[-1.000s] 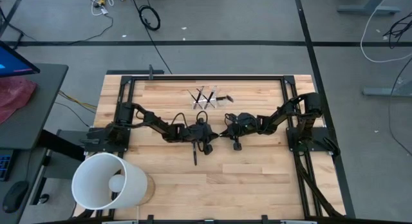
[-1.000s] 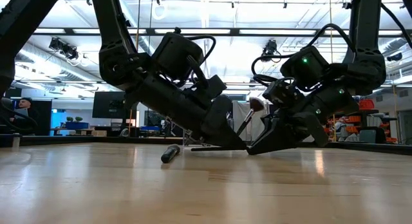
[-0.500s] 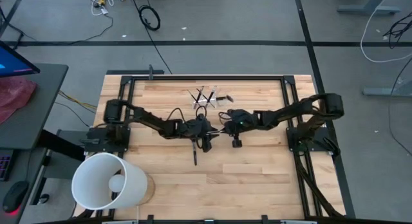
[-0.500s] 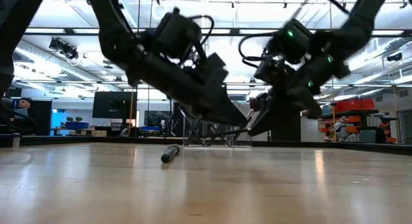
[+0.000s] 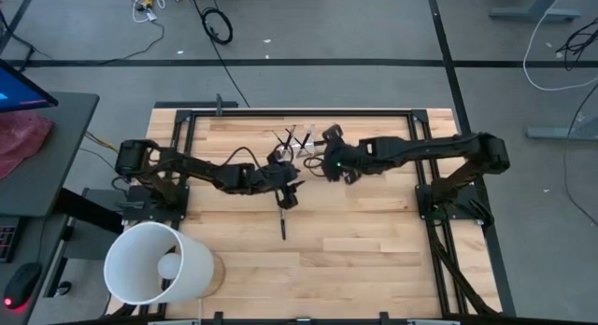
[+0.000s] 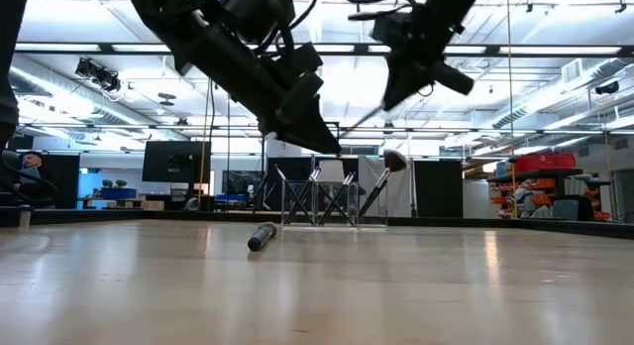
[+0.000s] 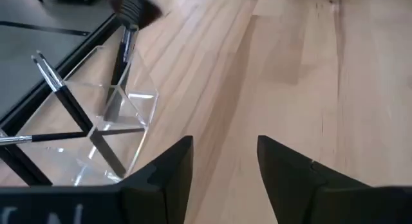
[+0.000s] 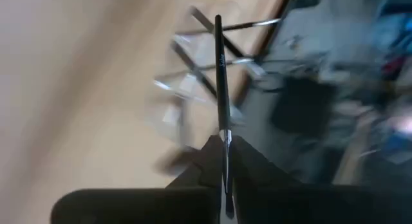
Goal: Put items in baskets/containers
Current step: Put the black eyeshadow brush into the transparent organizer
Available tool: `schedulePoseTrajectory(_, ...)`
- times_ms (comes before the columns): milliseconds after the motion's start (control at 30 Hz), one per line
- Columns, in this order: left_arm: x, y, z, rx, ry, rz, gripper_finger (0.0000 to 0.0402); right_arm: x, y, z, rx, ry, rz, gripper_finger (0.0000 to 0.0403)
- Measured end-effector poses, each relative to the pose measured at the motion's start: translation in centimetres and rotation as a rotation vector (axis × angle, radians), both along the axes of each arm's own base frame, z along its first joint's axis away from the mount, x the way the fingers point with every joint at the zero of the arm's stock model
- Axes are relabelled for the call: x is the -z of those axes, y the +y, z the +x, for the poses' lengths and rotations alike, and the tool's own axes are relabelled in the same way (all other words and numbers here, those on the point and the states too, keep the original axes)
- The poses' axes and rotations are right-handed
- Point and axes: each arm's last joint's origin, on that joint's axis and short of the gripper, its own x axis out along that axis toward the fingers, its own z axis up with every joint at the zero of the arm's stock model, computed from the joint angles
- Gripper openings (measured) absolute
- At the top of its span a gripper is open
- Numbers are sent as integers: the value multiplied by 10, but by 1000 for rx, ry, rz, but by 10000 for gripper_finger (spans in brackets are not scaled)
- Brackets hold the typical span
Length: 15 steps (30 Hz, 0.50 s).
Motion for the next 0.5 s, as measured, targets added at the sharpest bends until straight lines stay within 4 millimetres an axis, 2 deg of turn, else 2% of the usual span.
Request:
schedulePoseTrajectory(67,0,-2,0,7,7,-2,175,-8,-6,2,-101,64,-101,11)
schedulePoseTrajectory(167,5,-4,-3,13,63,-4,171,-9,-16,5,-197,133,-194,11)
schedulePoseTrajectory(367,13,-11,-10,-7,152,-54,170,0,-41,13,-209,324,-396,11)
schedulePoseTrajectory(500,19,-13,-12,-7,189,-58,170,8,-52,16,-223,416,-443,11)
